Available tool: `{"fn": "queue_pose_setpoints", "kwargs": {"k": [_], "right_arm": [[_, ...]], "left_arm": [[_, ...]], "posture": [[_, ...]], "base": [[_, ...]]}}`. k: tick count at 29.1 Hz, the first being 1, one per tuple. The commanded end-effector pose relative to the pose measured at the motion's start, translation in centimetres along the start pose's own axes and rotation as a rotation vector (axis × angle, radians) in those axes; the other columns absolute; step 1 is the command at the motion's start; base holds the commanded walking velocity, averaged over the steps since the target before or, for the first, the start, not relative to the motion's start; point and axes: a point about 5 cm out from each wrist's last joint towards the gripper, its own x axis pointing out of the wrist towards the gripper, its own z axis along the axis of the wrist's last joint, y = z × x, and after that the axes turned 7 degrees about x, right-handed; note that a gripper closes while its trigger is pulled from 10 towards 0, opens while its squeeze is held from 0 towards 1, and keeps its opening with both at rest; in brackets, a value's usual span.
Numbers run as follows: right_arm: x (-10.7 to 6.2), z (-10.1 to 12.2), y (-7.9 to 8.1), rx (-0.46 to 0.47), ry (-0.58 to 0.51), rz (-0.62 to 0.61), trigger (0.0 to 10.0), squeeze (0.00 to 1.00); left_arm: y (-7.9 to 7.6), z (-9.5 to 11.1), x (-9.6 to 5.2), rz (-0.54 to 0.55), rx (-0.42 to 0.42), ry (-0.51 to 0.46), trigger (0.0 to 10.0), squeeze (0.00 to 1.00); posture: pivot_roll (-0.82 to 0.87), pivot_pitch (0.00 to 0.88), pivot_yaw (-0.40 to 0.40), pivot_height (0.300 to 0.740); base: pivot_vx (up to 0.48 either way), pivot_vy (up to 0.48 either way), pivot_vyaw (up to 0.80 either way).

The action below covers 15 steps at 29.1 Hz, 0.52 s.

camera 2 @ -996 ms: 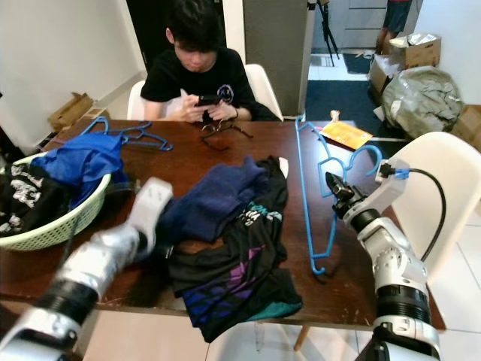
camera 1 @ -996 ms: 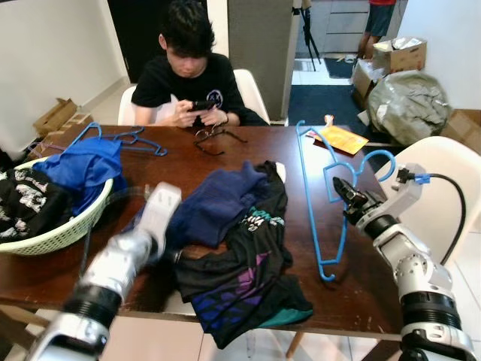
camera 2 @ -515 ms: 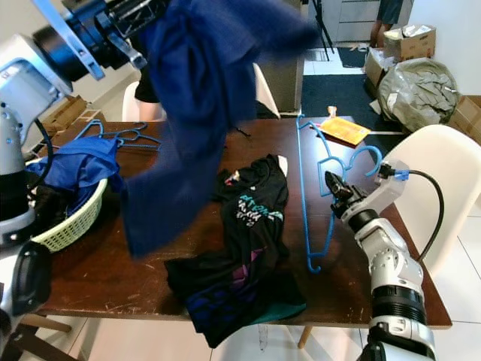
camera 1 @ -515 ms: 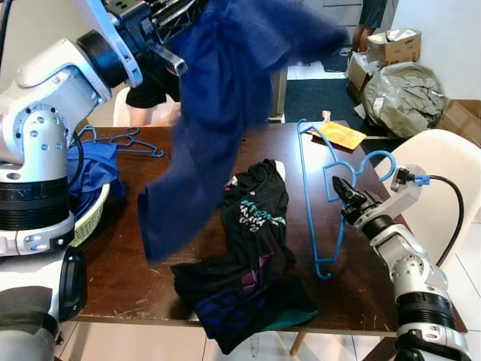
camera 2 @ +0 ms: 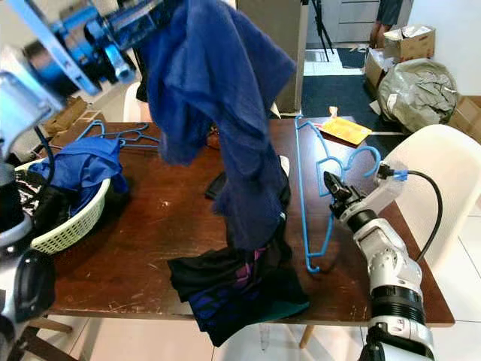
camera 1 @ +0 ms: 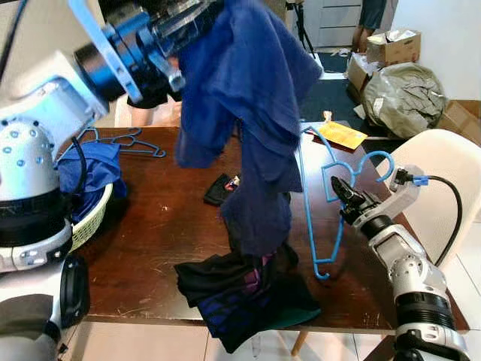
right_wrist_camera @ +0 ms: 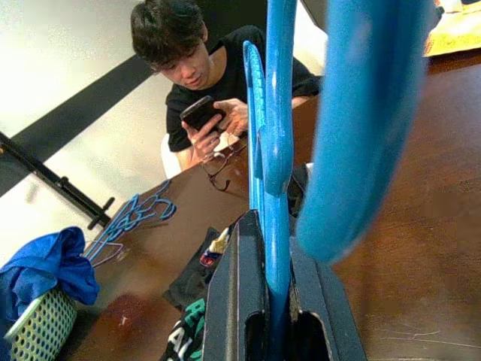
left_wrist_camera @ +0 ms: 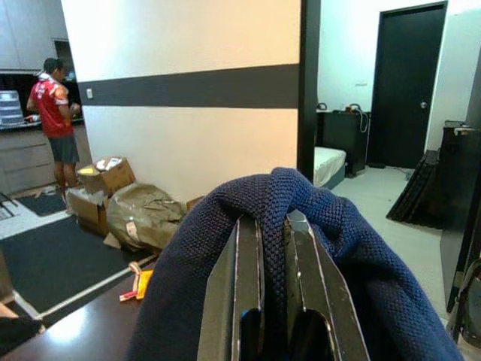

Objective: Hang hanger

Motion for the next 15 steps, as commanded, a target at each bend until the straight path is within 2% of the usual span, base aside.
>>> {"fn": "queue_pose_setpoints", "kwargs": {"k": [1, 2, 4, 7, 9, 10, 11, 12, 13, 14, 15], "right_arm": [[0.0, -0.3, 0.0, 0.022, -0.007, 0.004, 10.0, 0.0], [0.0, -0.3, 0.0, 0.022, -0.007, 0.004, 10.0, 0.0], [0.1, -0.3, 0.0, 0.022, -0.002, 0.007, 10.0, 0.0], [0.1, -0.3, 0.0, 0.022, -0.002, 0.007, 10.0, 0.0], [0.2, -0.4, 0.1, 0.021, 0.0, 0.008, 10.0, 0.0], [0.2, -0.4, 0.1, 0.021, 0.001, 0.008, 10.0, 0.0], [0.1, -0.4, 0.1, 0.021, 0.001, 0.007, 10.0, 0.0], [0.1, -0.4, 0.1, 0.021, 0.001, 0.007, 10.0, 0.0], [0.1, -0.3, 0.0, 0.021, 0.001, 0.007, 10.0, 0.0], [0.1, -0.3, 0.0, 0.021, 0.0, 0.006, 10.0, 0.0], [0.1, -0.3, 0.0, 0.021, 0.0, 0.006, 10.0, 0.0]], "left_arm": [[-0.2, 0.5, -0.4, -0.012, 0.001, -0.027, 0.0, 0.0], [-0.2, 0.5, -0.4, -0.012, 0.001, -0.027, 0.0, 0.0], [-0.6, -0.9, -1.2, -0.019, -0.017, 0.019, 0.0, 0.0], [-0.6, -0.9, -1.2, -0.019, -0.017, 0.019, 0.0, 0.0], [-0.6, -1.2, -1.6, -0.015, -0.04, 0.019, 0.0, 0.0], [-0.6, -1.4, -2.1, -0.021, -0.076, 0.002, 0.0, 0.0], [0.1, -2.3, -3.6, 0.019, -0.162, -0.014, 0.0, 0.0], [0.1, -2.3, -3.6, 0.019, -0.162, -0.014, 0.0, 0.0], [0.6, -3.0, -4.7, 0.047, -0.221, -0.026, 0.0, 0.0], [1.8, -4.5, -6.5, 0.149, -0.269, 0.005, 0.0, 0.0], [1.8, -4.5, -6.5, 0.149, -0.269, 0.005, 0.0, 0.0]], "posture": [[0.03, 0.0, 0.054, 0.735], [0.03, 0.0, 0.054, 0.735], [0.03, 0.0, 0.049, 0.735], [0.03, 0.0, 0.049, 0.735], [0.03, 0.0, 0.053, 0.735], [0.03, 0.0, 0.053, 0.735], [0.03, 0.0, 0.059, 0.735], [0.03, 0.0, 0.059, 0.735], [0.03, 0.0, 0.059, 0.735], [0.03, 0.0, 0.059, 0.735], [0.03, 0.0, 0.059, 0.735]], "base": [[0.0, 0.0, 0.0], [0.0, 0.0, 0.0], [0.0, 0.0, 0.0], [0.0, 0.0, 0.0], [0.0, 0.0, 0.0], [0.0, 0.0, 0.0], [0.0, 0.0, 0.0], [0.0, 0.0, 0.0], [0.0, 0.0, 0.0], [0.0, 0.0, 0.0], [0.0, 0.0, 0.0]]}}
